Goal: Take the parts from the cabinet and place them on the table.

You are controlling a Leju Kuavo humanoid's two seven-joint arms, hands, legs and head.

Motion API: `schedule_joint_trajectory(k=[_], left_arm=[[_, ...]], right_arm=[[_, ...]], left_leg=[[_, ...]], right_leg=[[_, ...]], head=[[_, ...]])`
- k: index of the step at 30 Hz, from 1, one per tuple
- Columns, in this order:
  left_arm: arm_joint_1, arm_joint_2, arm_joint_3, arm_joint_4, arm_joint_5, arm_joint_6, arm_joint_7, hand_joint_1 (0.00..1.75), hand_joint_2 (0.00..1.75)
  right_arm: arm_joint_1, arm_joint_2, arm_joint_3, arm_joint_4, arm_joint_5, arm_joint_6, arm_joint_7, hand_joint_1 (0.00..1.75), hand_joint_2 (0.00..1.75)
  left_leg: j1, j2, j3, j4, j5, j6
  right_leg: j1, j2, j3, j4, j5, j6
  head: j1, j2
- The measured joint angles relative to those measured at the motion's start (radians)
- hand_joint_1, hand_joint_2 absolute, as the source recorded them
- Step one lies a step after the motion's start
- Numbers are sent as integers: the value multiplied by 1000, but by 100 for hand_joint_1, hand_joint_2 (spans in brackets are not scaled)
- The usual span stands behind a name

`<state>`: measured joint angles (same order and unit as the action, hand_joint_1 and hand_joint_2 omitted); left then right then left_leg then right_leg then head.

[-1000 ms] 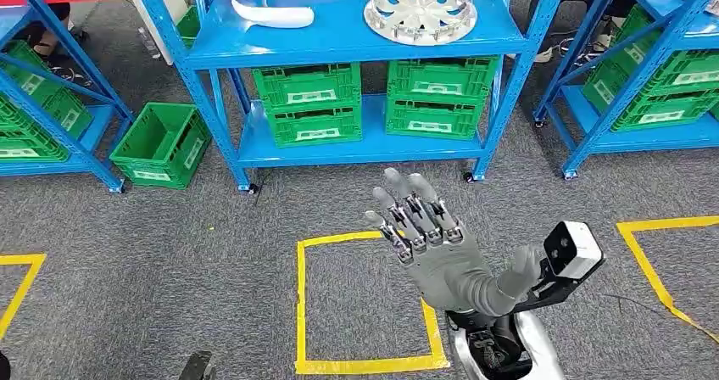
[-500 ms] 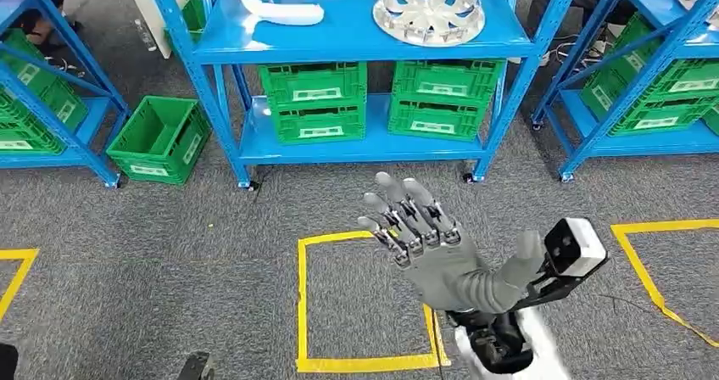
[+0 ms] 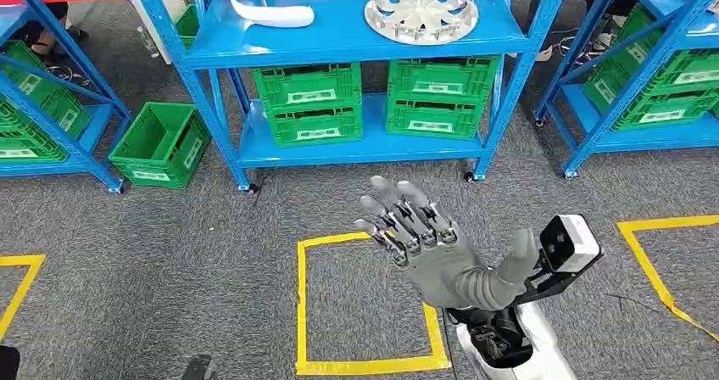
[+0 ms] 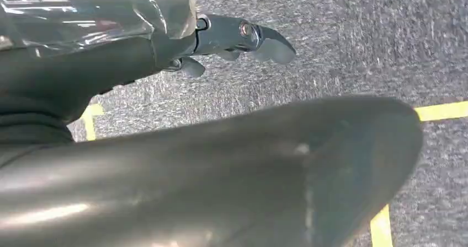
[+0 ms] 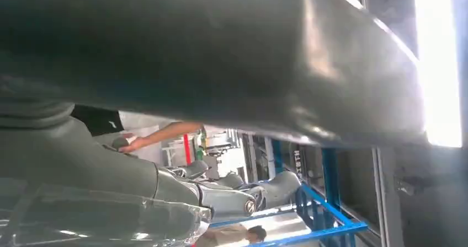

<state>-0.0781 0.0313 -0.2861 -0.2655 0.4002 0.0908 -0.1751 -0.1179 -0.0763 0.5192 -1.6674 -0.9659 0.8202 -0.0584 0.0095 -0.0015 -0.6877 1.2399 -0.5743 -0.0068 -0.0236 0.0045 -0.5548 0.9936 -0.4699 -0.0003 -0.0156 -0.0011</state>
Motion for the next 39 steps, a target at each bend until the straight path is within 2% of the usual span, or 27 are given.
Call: schedule_joint_trajectory(k=[1, 2, 4, 5, 6, 7, 11, 13, 15, 16, 17, 18, 19, 21, 22, 23, 25, 27, 29, 31, 32, 33, 34, 36, 37, 38, 39], left_arm=[[3, 0, 0, 0, 0, 0, 0, 0, 0], [4, -1, 0, 0, 0, 0, 0, 0, 0], [6, -1, 0, 0, 0, 0, -2, 0, 0], [6, 1, 0, 0, 0, 0, -3, 0, 0], [6, 3, 1, 0, 0, 0, -3, 0, 0], [5, 6, 1, 0, 0, 0, -3, 0, 0], [9, 9, 1, 0, 0, 1, -5, 0, 0], [8, 6, 1, -1, 0, 1, -6, 0, 0], [8, 6, 1, -1, 0, 1, -6, 0, 0], [9, 5, 1, -1, 0, 0, -6, 0, 0], [10, 4, 1, -1, 0, 0, -5, 0, 0], [11, 3, 1, -1, 0, -1, -5, 0, 0], [11, 2, 1, -1, 0, -1, -5, 0, 0], [11, 0, 1, -1, 0, -1, -5, 0, 0], [11, 3, 2, 0, 0, -2, -5, 0, 0], [10, 4, 2, 0, 0, -1, -5, 0, 0], [14, 4, 2, 0, 0, 0, -6, 0, 0], [12, 5, 5, -1, -1, 0, -8, 0, 0], [11, 4, 8, -1, -4, 1, -11, 0, 0], [15, 6, 10, -1, -8, 3, -12, 0, 0], [17, 6, 10, -1, -12, 4, -12, 0, 0], [17, 6, 11, -1, -12, 4, -13, 0, 0], [17, 6, 12, -1, -14, 4, -13, 0, 0], [17, 7, 15, -1, -20, 5, -13, 0, 0], [18, 14, 16, -1, -24, 6, -13, 0, 0], [18, 19, 16, -1, -26, 6, -12, 0, 0], [17, 22, 16, -4, -33, 7, -12, 0, 0]], right_arm=[[0, 0, 2, 3, 0, 0, 0, 0, 0], [0, 0, 2, 5, 0, 1, 0, 0, 0], [-1, 0, 3, 6, 1, 3, 0, 0, 0], [-3, 0, 3, 5, 1, 3, 0, 0, 0], [-5, 2, 4, 6, 1, 3, 0, 0, 0], [-7, 3, 5, 6, 1, 3, 0, 0, 0], [-11, 5, 8, 6, 1, 3, 0, 0, 0], [-18, 3, 9, 6, 1, 4, 1, 0, 0], [-17, 2, 10, 7, 1, 4, 0, 0, 0], [-14, 1, 11, 9, 2, 4, 0, 0, 0], [-12, -1, 12, 11, 2, 4, 1, 0, 0], [-12, -2, 13, 13, 2, 4, 1, 0, 0], [-12, -2, 14, 13, 2, 4, 0, 0, 0], [-12, -3, 16, 14, 2, 4, 1, 0, 0], [-12, -4, 16, 15, 2, 4, 1, 0, 0], [-13, -4, 18, 18, 2, 4, 1, 0, 0], [-8, -5, 17, 18, 0, 5, 0, 0, 0], [-7, -3, 18, 19, 2, 6, 0, 0, 0], [-8, -3, 18, 19, 1, 8, 0, 0, 0], [-4, -3, 18, 20, 1, 9, 0, 0, 0], [-1, -3, 18, 21, 1, 9, 0, 0, 0], [0, -3, 18, 22, 1, 9, 0, 0, 0], [0, -3, 18, 22, 1, 9, 0, 0, 0], [-1, -3, 18, 22, 1, 15, 0, 0, 0], [-1, -2, 18, 22, 1, 18, 0, 0, 0], [-2, 0, 19, 22, 2, 19, 2, 0, 0], [-2, 1, 18, 20, 0, 21, 1, 0, 0]], left_leg=[[2, 0, -49, 77, -16, -3], [2, 0, -65, 88, -5, -3], [2, 0, -23, -30, 85, 7], [-1, 0, 24, -133, 143, 17], [-5, -1, 59, -213, 176, 32], [-8, 1, 72, -219, 153, 42], [-23, 2, 102, -263, 147, 67], [-12, 1, 133, -284, 150, 71], [-13, -1, 136, -284, 144, 74], [-13, -1, 137, -283, 140, 73], [-12, -2, 141, -283, 135, 70], [-10, -4, 149, -283, 129, 66], [-8, -5, 158, -282, 122, 60], [-4, -6, 178, -276, 103, 47], [-7, -5, 180, -270, 92, 38], [-9, -5, 176, -267, 87, 31], [-7, -2, 177, -258, 83, 19], [0, 0, 173, -252, 73, 15], [3, 1, 106, -125, 66, 4], [4, 1, 2, 27, -1, -6], [3, 1, -31, 62, -17, -7], [3, 1, -48, 56, -10, -3], [1, 0, -42, 11, 20, 5], [-9, 0, 14, -157, 136, 37], [-23, 0, 34, -229, 201, 66], [-27, -8, 29, -211, 185, 70], [-35, -7, 41, -242, 185, 73]], right_leg=[[2, 0, 2, 0, -3, -3], [2, 2, 5, 1, -7, -2], [5, 7, 20, 0, -16, -1], [8, 8, 32, 0, -24, 0], [9, 8, 40, -2, -29, 0], [9, 8, 35, -8, -31, 4], [9, 6, 52, -3, -17, 32], [8, 5, 19, 59, -51, 22], [6, 5, -73, 205, -98, 21], [5, 5, -125, 278, -121, 26], [3, 5, -160, 313, -121, 33], [-2, 4, -163, 289, -97, 48], [-5, 3, -141, 225, -57, 63], [-12, -3, -67, 35, 46, 84], [-9, -7, -63, 8, 51, 72], [-5, -9, -65, 2, 21, 40], [-3, -4, -58, 4, 39, 22], [-11, 0, -39, 3, 37, 16], [-7, 0, -25, 2, 23, 2], [-2, 2, -12, 2, 9, -5], [0, 4, -4, 2, 1, -5], [4, 8, 8, 2, -8, -5], [8, 9, 21, 2, -17, -6], [19, 10, 53, 0, -37, -7], [12, 10, 51, -3, -45, -9], [20, 15, 65, -8, -51, -2], [9, 14, 68, -16, -53, 4]], head=[[1, 0], [0, 0], [0, 0], [0, 0], [1, 0], [5, 0], [-1, 0], [3, 0], [5, 0], [6, 0], [6, 0], [6, 0], [6, 0], [7, 0], [8, 0], [10, 0], [6, 0], [4, 0], [4, 0], [4, 0], [4, 0], [3, 0], [4, 0], [3, 0], [5, 0], [15, 0], [13, 0]])
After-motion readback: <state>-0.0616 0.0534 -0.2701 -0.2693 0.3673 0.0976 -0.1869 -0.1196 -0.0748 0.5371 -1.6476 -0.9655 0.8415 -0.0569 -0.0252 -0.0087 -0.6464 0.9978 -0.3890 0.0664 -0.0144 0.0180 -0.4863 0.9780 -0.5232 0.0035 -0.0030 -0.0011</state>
